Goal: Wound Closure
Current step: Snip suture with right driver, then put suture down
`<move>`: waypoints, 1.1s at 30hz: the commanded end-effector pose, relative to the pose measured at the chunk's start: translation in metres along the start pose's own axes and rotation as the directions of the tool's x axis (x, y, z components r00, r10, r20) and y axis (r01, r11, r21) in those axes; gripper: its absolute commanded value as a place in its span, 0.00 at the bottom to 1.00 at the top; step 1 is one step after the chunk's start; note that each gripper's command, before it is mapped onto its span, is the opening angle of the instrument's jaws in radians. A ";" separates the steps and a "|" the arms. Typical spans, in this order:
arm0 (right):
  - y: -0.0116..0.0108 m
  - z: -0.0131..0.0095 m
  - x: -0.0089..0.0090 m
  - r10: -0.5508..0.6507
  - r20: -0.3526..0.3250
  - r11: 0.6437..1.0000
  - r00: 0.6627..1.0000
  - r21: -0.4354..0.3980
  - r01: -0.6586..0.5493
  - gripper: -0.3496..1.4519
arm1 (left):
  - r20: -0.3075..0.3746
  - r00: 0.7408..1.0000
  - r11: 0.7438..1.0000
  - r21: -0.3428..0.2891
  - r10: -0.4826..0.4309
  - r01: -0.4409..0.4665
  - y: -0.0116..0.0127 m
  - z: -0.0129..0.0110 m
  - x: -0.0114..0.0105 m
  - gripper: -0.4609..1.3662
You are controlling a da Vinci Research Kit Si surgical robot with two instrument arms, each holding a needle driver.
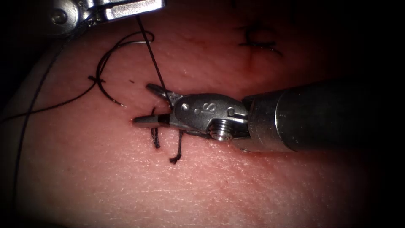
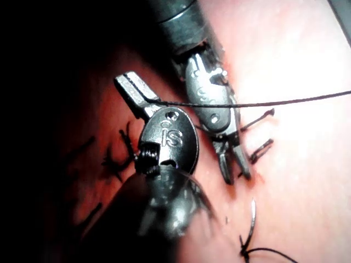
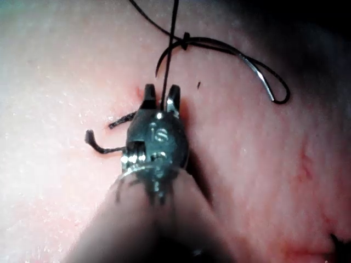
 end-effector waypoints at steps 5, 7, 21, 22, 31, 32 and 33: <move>0.0003 0.0003 -0.0004 -0.006 -0.002 1.000 1.000 0.005 0.006 0.00 | -0.001 1.000 1.000 -0.008 0.000 0.000 0.0001 -0.0001 0.0000 0.06; 0.0006 0.0001 -0.0004 -0.015 -0.003 0.999 1.000 0.029 0.015 0.00 | -0.001 1.000 1.000 -0.008 -0.005 0.005 0.0002 -0.0001 0.0000 0.06; 0.0017 -0.0039 -0.0015 -0.026 -0.020 1.000 0.999 0.001 0.026 0.58 | -0.002 1.000 1.000 -0.005 -0.009 0.009 0.0004 -0.0004 -0.0001 0.06; 0.0021 -0.0048 -0.0017 -0.025 -0.019 1.000 1.000 -0.008 0.025 0.65 | -0.001 1.000 1.000 -0.004 -0.021 0.021 0.0005 -0.0004 0.0000 0.06; 0.0096 -0.0138 -0.0037 -0.028 0.004 0.986 1.000 -0.163 0.028 0.70 | -0.024 0.999 0.999 0.003 -0.044 0.044 0.0035 0.0003 0.0027 0.06; 0.0109 -0.0150 -0.0043 -0.024 0.008 0.982 1.000 -0.186 0.025 0.70 | -0.025 0.999 0.999 0.004 -0.044 0.045 0.0040 0.0007 0.0034 0.06; 0.0120 -0.0161 -0.0049 -0.021 0.012 0.979 1.000 -0.204 0.023 0.71 | -0.028 0.998 0.999 0.011 -0.050 0.051 0.0045 0.0011 0.0041 0.06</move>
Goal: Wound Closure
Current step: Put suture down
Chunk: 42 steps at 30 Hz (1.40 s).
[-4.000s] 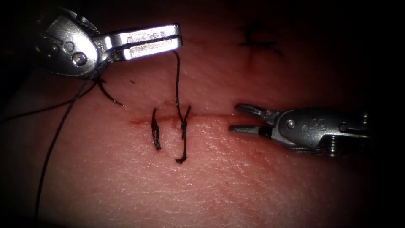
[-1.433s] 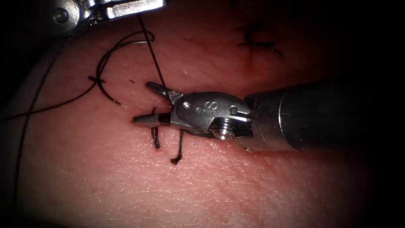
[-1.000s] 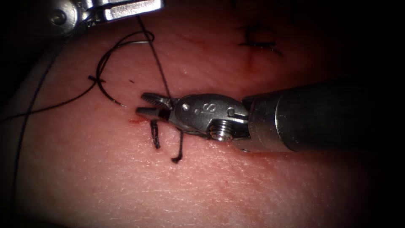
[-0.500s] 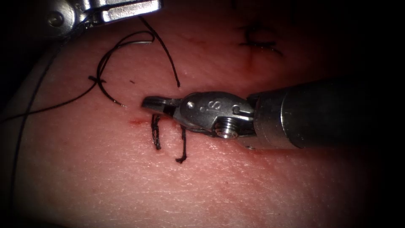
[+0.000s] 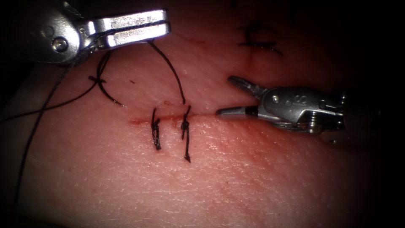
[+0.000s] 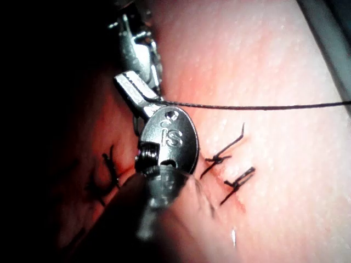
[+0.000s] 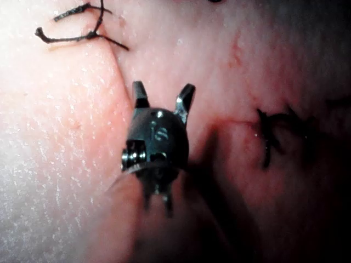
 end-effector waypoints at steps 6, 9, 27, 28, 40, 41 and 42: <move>0.0048 -0.0045 -0.0029 0.021 0.019 0.996 1.000 -0.083 -0.019 0.72 | -0.026 1.000 0.999 0.033 -0.014 0.015 0.0033 0.0039 0.0032 0.06; 0.0060 -0.0060 -0.0037 0.026 0.025 0.995 0.999 -0.094 -0.024 0.68 | -0.039 0.999 0.999 0.042 -0.012 0.014 0.0050 0.0060 0.0041 0.06; 0.0116 -0.0107 -0.0021 -0.044 0.011 0.992 0.999 -0.115 0.045 0.64 | -0.137 0.990 0.999 -0.012 0.030 -0.032 0.0180 0.0153 0.0028 0.06; 0.0125 -0.0114 -0.0022 -0.041 0.016 0.991 0.999 -0.124 0.042 0.64 | -0.143 0.990 1.000 -0.023 0.014 -0.017 0.0193 0.0153 0.0020 0.06; 0.0146 -0.0130 -0.0017 -0.041 0.029 0.989 0.999 -0.141 0.044 0.64 | -0.147 0.944 0.950 -0.153 -0.296 0.274 0.0294 0.0153 -0.0084 0.06; 0.0146 -0.0130 -0.0016 -0.041 0.028 0.989 0.999 -0.141 0.044 0.64 | -0.142 0.940 0.945 -0.157 -0.309 0.287 0.0296 0.0153 -0.0087 0.06; 0.0145 -0.0129 -0.0016 -0.041 0.028 0.989 0.999 -0.141 0.044 0.64 | -0.129 0.929 0.932 -0.166 -0.346 0.323 0.0301 0.0155 -0.0095 0.06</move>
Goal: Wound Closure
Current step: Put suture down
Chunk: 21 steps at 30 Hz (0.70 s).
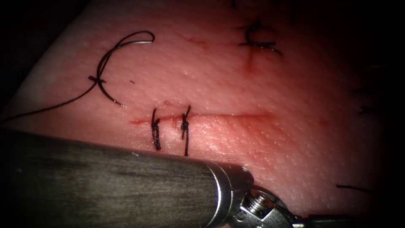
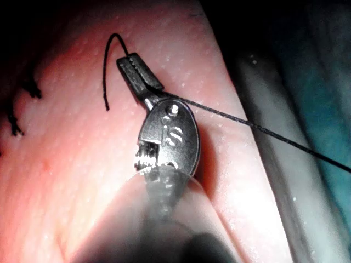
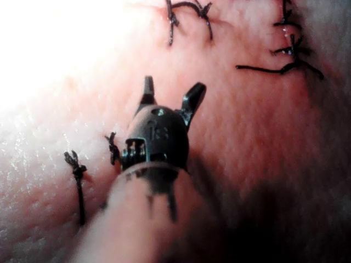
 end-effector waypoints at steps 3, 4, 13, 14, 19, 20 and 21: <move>-0.0004 0.0002 0.0001 0.000 -0.004 1.000 1.000 0.009 0.000 0.64 | 0.073 0.980 0.983 0.011 -0.185 0.185 0.0011 -0.0003 -0.0031 0.06; -0.0005 0.0003 0.0002 0.000 -0.004 1.000 1.000 0.009 0.000 0.64 | 0.100 0.969 0.974 0.014 -0.227 0.227 0.0013 -0.0003 -0.0037 0.06; -0.0016 0.0011 0.0006 0.002 -0.014 1.000 1.000 0.025 -0.002 0.64 | 0.310 0.842 0.893 0.058 -0.441 0.446 0.0024 -0.0023 -0.0035 0.49; -0.0017 0.0013 0.0006 0.002 -0.016 1.000 1.000 0.028 -0.002 0.65 | 0.320 0.826 0.881 0.071 -0.463 0.467 0.0024 -0.0024 -0.0031 0.54; -0.0030 0.0021 0.0009 -0.003 -0.015 0.999 1.000 0.051 0.004 0.65 | 0.322 0.768 0.826 0.092 -0.553 0.556 0.0017 -0.0034 -0.0009 0.68; -0.0031 0.0022 0.0009 -0.004 -0.015 0.999 1.000 0.052 0.005 0.65 | 0.321 0.768 0.825 0.091 -0.554 0.558 0.0016 -0.0035 -0.0007 0.70; -0.0034 0.0023 0.0010 -0.007 -0.016 0.998 1.000 0.059 0.008 0.65 | 0.327 0.765 0.824 0.089 -0.555 0.560 0.0015 -0.0037 -0.0004 0.72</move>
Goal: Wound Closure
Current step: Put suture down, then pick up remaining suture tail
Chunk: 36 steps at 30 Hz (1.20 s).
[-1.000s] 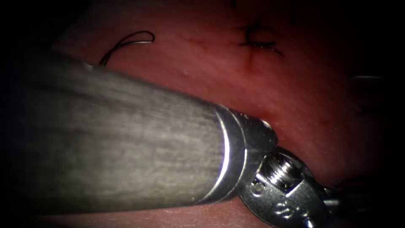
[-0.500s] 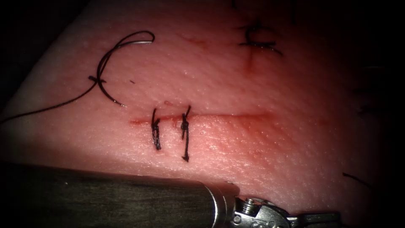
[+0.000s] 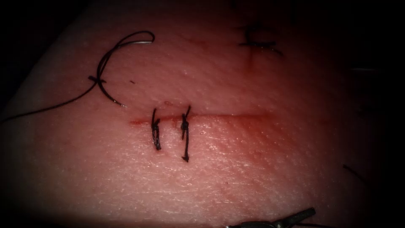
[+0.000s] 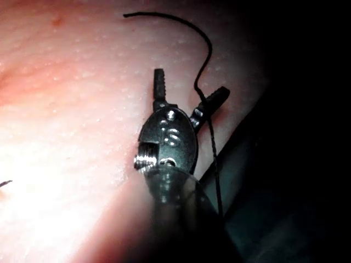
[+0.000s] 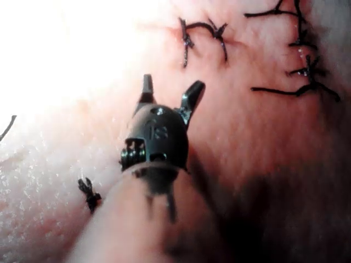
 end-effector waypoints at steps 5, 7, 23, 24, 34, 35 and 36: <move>-0.0009 0.0003 0.0002 -0.005 0.003 1.000 1.000 0.019 0.005 0.66 | 0.134 0.989 0.994 0.097 -0.063 0.050 0.0003 -0.0018 0.0004 0.84; -0.0011 0.0004 0.0002 -0.005 0.002 1.000 1.000 0.022 0.005 0.66 | 0.187 0.979 0.992 0.112 -0.080 0.060 0.0005 -0.0025 0.0002 0.84; -0.0030 0.0019 0.0015 -0.022 -0.009 0.996 1.000 0.085 0.023 0.65 | 0.245 0.969 0.996 0.091 -0.037 0.015 -0.0008 -0.0109 0.0015 0.82; -0.0031 0.0020 0.0016 -0.024 -0.011 0.995 1.000 0.091 0.025 0.66 | 0.245 0.969 0.995 0.096 -0.021 -0.003 -0.0009 -0.0113 0.0019 0.82; -0.0051 0.0046 0.0029 -0.058 -0.029 0.972 0.998 0.226 0.063 0.66 | 0.258 0.963 0.986 0.125 0.073 -0.108 -0.0013 -0.0136 0.0044 0.80; -0.0054 0.0049 0.0030 -0.066 -0.028 0.968 0.997 0.242 0.071 0.66 | 0.260 0.962 0.984 0.128 0.087 -0.124 -0.0014 -0.0137 0.0046 0.81; -0.0058 0.0053 0.0030 -0.075 -0.031 0.962 0.997 0.261 0.081 0.65 | 0.258 0.960 0.981 0.130 0.105 -0.142 -0.0016 -0.0140 0.0050 0.81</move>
